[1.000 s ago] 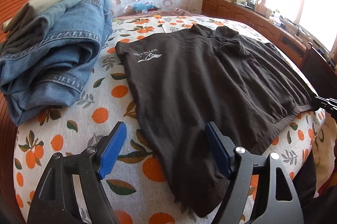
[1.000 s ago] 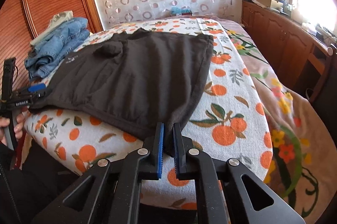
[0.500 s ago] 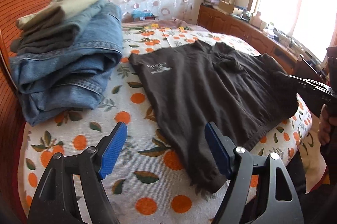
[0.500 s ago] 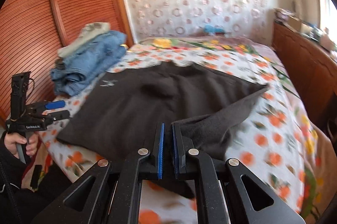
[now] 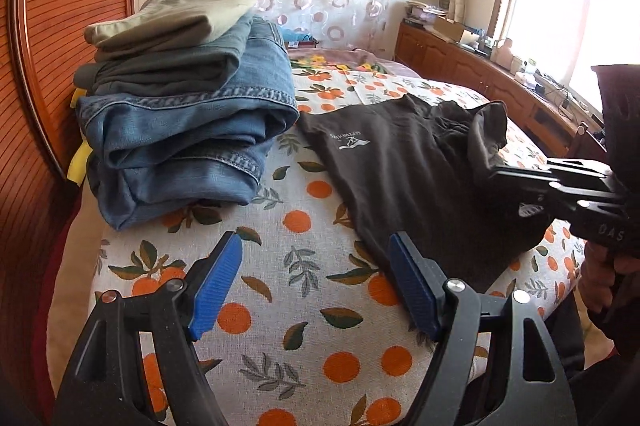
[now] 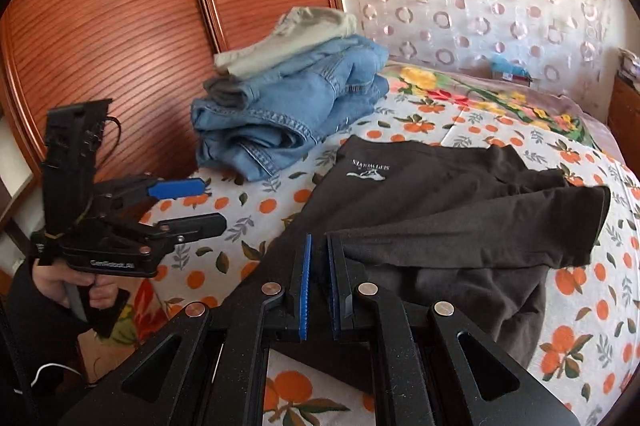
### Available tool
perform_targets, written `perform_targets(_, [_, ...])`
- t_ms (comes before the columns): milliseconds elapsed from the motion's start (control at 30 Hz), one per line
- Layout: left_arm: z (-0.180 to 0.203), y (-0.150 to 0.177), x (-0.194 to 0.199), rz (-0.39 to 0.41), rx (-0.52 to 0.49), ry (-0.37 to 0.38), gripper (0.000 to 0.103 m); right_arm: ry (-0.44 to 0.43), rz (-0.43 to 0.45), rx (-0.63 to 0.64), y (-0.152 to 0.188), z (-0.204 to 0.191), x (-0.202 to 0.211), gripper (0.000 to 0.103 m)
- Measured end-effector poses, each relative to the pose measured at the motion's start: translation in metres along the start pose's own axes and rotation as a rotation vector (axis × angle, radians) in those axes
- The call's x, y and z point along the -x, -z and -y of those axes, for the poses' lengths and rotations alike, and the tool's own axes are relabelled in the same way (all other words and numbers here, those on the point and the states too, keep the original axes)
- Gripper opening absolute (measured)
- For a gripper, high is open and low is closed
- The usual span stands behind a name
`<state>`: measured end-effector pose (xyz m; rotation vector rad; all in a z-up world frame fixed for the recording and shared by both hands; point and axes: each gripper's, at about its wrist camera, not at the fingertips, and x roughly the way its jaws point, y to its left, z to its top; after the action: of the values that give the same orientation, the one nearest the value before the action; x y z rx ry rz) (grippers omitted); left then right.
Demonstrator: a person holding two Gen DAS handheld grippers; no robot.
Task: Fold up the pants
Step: 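Grasp the black garment's side with the right gripper and fold it over lengthwise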
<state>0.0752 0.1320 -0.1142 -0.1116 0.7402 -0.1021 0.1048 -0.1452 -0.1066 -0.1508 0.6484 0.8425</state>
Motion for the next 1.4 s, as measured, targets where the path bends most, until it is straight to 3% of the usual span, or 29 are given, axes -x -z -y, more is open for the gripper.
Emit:
perform_targets(267, [0.013, 0.0, -0.004, -0.008, -0.009, 0.031, 0.077, 0.063, -0.002, -0.012, -0.004, -0.004, 0.017, 0.038])
perform_targets(767, [0.07, -0.016, -0.033, -0.048, -0.087, 0.139, 0.075, 0.32, 0.02, -0.117, 0.024, 0.063, 0.045, 0.039])
perform_targets(1200, [0.105, -0.02, -0.057, -0.116, -0.133, 0.198, 0.06, 0.345, 0.015, -0.171, 0.035, 0.055, 0.04, 0.039])
perform_targets(1400, [0.119, -0.009, -0.062, -0.156, -0.158, 0.201, 0.046, 0.35, 0.039, -0.209, 0.043, 0.062, 0.048, 0.039])
